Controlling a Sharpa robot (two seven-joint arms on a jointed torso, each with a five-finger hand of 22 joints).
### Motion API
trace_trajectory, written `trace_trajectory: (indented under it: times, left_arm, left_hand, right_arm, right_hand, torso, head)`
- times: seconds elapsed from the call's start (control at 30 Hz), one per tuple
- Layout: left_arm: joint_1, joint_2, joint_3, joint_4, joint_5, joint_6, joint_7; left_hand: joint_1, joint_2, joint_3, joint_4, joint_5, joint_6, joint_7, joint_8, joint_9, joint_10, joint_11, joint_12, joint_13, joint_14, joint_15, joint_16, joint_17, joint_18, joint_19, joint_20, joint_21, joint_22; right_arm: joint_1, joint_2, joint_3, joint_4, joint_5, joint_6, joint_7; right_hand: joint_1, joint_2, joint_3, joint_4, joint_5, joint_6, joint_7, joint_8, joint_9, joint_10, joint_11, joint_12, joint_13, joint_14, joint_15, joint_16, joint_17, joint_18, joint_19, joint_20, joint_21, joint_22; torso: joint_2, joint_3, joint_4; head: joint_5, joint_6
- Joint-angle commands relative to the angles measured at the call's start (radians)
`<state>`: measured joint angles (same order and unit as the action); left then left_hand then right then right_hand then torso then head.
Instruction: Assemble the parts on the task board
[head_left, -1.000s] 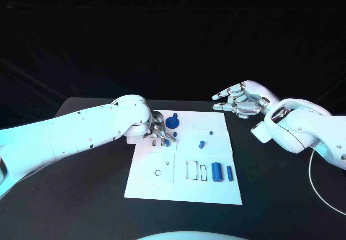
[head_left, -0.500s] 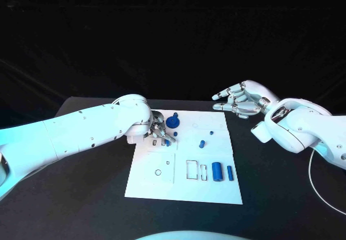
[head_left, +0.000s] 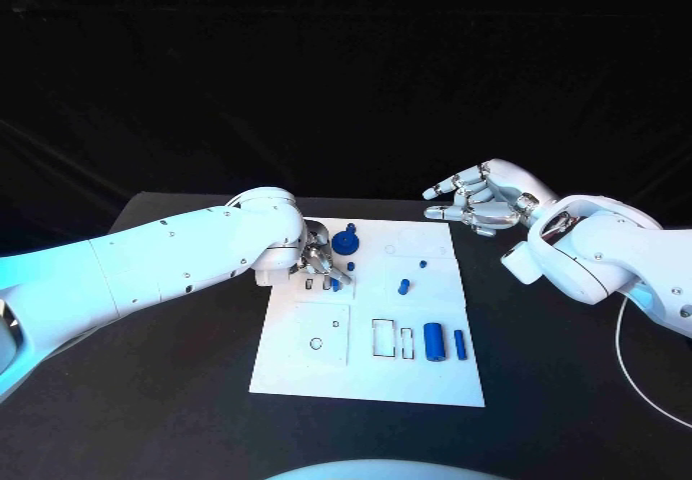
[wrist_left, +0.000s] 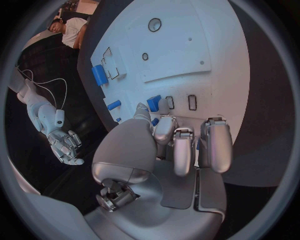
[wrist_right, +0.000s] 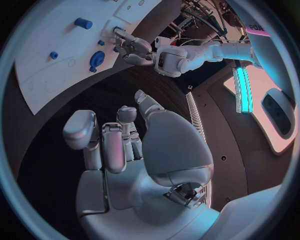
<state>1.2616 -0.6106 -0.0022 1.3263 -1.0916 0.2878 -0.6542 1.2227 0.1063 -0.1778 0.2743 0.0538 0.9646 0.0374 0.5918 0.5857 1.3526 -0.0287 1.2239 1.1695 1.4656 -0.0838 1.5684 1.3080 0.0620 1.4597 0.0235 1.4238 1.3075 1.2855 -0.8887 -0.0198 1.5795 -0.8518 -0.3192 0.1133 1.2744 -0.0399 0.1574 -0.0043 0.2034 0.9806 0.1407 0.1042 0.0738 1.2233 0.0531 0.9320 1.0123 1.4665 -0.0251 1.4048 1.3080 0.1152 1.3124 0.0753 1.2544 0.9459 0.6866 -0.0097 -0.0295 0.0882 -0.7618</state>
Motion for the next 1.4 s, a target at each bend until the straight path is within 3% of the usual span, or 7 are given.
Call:
trace_trajectory:
  times: [0.03,0.33,0.6,0.73,0.93,1.1,1.4]
  left_arm:
    - [0.000,0.003,0.000,-0.002,0.006,0.017,0.000]
    - [0.000,0.003,0.000,-0.004,0.012,0.016,0.001]
    - [0.000,0.000,0.000,-0.002,0.025,0.012,0.004]
    - [0.000,-0.006,0.000,0.002,0.035,0.005,0.007]
    - [0.000,-0.021,0.000,0.009,0.042,-0.014,0.010]
    - [0.000,-0.036,0.000,0.018,0.039,-0.048,0.014]
    - [0.000,-0.046,-0.002,0.032,0.015,-0.094,0.016]
  left_hand:
    - [0.019,0.003,0.005,-0.010,-0.003,-0.010,0.001,0.007,0.004,0.004,-0.002,0.001,-0.002,0.105,-0.005,0.002,0.263,-0.013,0.024,-0.003,0.003,0.023]
    - [0.124,0.039,0.082,-0.063,-0.002,-0.026,-0.005,0.002,0.018,0.001,-0.008,-0.003,-0.001,0.105,-0.010,0.002,0.263,-0.013,0.023,-0.007,0.002,0.024]
    - [0.248,0.037,0.223,-0.139,0.015,-0.051,-0.008,-0.022,0.019,-0.012,-0.013,-0.020,-0.010,0.105,-0.016,0.002,0.263,-0.013,0.023,-0.014,0.002,0.028]
    - [0.209,-0.061,0.452,-0.135,0.024,-0.048,0.003,-0.032,0.032,-0.011,0.003,-0.035,-0.019,0.105,-0.015,0.002,0.263,-0.012,0.021,-0.005,-0.001,0.027]
    - [0.117,-0.163,0.697,-0.144,0.021,-0.043,0.002,-0.020,0.062,-0.006,0.003,-0.042,-0.024,0.105,-0.006,0.002,0.263,-0.011,0.019,-0.004,-0.006,0.026]
    - [0.068,-0.199,0.800,-0.170,0.018,-0.045,0.004,-0.010,0.082,-0.001,0.000,-0.043,-0.025,0.105,-0.005,0.002,0.263,-0.011,0.020,-0.003,-0.006,0.030]
    - [0.034,-0.215,0.858,-0.193,0.024,-0.044,0.005,0.000,0.099,0.008,-0.003,-0.035,-0.017,0.105,-0.006,0.002,0.263,-0.013,0.025,-0.003,-0.001,0.040]
  right_arm:
    - [-0.001,0.001,0.000,-0.001,-0.002,0.013,-0.001]
    - [-0.002,0.003,0.000,-0.003,-0.001,0.018,-0.001]
    - [-0.002,0.004,-0.001,-0.004,-0.001,0.022,0.000]
    - [-0.002,0.005,-0.001,-0.005,0.000,0.025,-0.001]
    - [-0.003,0.004,-0.001,-0.007,0.000,0.025,-0.002]
    - [-0.003,0.004,-0.002,-0.007,0.000,0.026,-0.004]
    - [-0.003,0.005,-0.002,-0.010,0.000,0.037,-0.007]
  right_hand:
    - [0.006,0.005,-0.003,-0.001,0.005,0.005,0.001,0.003,-0.001,0.001,-0.002,0.000,-0.001,0.049,-0.001,-0.005,0.005,0.001,-0.006,0.002,-0.005,-0.002]
    - [0.006,0.005,-0.003,-0.001,0.005,0.005,0.001,0.003,-0.001,0.001,-0.002,0.000,-0.001,0.049,-0.001,-0.005,0.005,0.001,-0.006,0.002,-0.005,-0.002]
    - [0.006,0.005,-0.003,-0.001,0.005,0.005,0.001,0.003,-0.001,0.001,-0.002,0.000,-0.001,0.049,-0.001,-0.005,0.005,0.001,-0.006,0.002,-0.005,-0.002]
    - [0.006,0.007,-0.003,0.000,0.006,0.005,0.001,0.004,-0.001,0.001,-0.002,0.000,-0.001,0.049,-0.001,-0.007,0.003,0.002,-0.006,0.002,-0.006,-0.004]
    - [0.006,0.007,-0.003,0.000,0.006,0.005,0.001,0.004,-0.001,0.001,-0.002,0.000,-0.002,0.049,-0.001,-0.007,0.002,0.002,-0.007,0.002,-0.006,-0.004]
    - [0.006,0.007,-0.003,0.000,0.007,0.005,0.001,0.004,-0.001,0.001,-0.002,-0.001,-0.002,0.048,-0.001,-0.008,0.002,0.002,-0.007,0.002,-0.006,-0.005]
    - [0.005,0.007,-0.004,0.001,0.007,0.005,0.001,0.004,-0.001,-0.001,-0.002,-0.004,-0.005,0.048,-0.001,-0.010,-0.001,0.003,-0.008,0.002,-0.008,-0.008]
  torso:
    - [0.000,0.0004,0.0002]
    - [0.000,0.0005,0.0002]
    - [0.000,0.0004,-0.0001]
    - [0.000,0.0007,0.0005]
    - [0.000,0.0010,0.0028]
    - [0.000,0.0014,0.0015]
    - [0.001,0.0007,0.0014]
  head:
    - [0.000,-0.002]
    - [0.000,-0.004]
    - [0.000,-0.006]
    - [-0.001,-0.007]
    - [-0.003,-0.006]
    - [-0.002,-0.005]
    - [0.001,-0.010]
